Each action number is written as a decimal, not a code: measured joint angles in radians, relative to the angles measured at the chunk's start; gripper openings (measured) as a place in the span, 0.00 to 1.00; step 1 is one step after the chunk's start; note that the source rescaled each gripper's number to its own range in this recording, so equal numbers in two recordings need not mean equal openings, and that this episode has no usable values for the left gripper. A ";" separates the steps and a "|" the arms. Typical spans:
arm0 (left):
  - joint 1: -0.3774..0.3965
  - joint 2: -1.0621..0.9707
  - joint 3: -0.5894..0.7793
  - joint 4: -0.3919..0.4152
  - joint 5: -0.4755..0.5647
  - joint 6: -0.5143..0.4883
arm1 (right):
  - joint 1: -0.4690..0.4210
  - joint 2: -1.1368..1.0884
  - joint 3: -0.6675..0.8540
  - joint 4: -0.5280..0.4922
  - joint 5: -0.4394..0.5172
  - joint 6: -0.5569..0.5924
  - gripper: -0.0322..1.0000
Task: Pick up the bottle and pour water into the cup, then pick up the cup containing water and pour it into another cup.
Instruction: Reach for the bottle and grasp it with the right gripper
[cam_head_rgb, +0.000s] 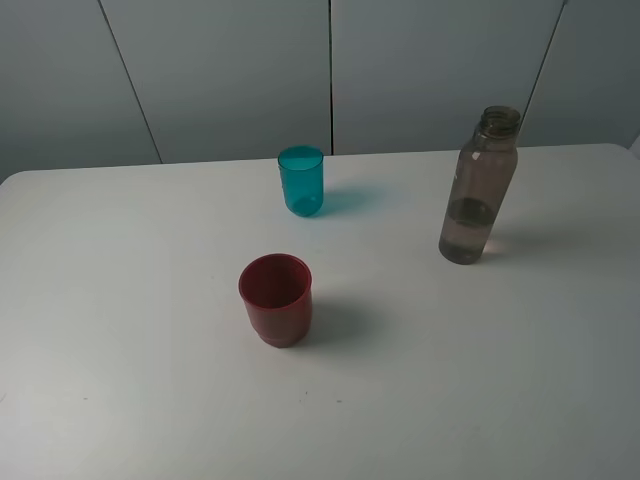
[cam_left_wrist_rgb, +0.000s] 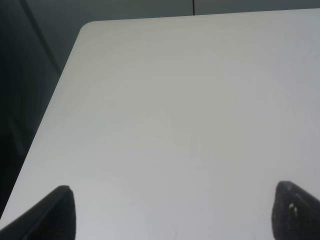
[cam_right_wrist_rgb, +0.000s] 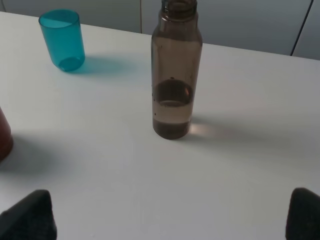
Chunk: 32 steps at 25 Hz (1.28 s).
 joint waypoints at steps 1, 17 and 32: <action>0.000 0.000 0.000 0.000 0.000 0.000 | 0.000 0.000 0.000 0.000 0.000 0.000 0.99; 0.000 0.000 0.000 0.000 0.000 0.000 | 0.000 0.000 0.000 0.000 0.000 0.000 0.99; 0.000 0.000 0.000 0.000 0.000 0.000 | 0.000 0.000 0.000 0.000 0.000 0.000 0.99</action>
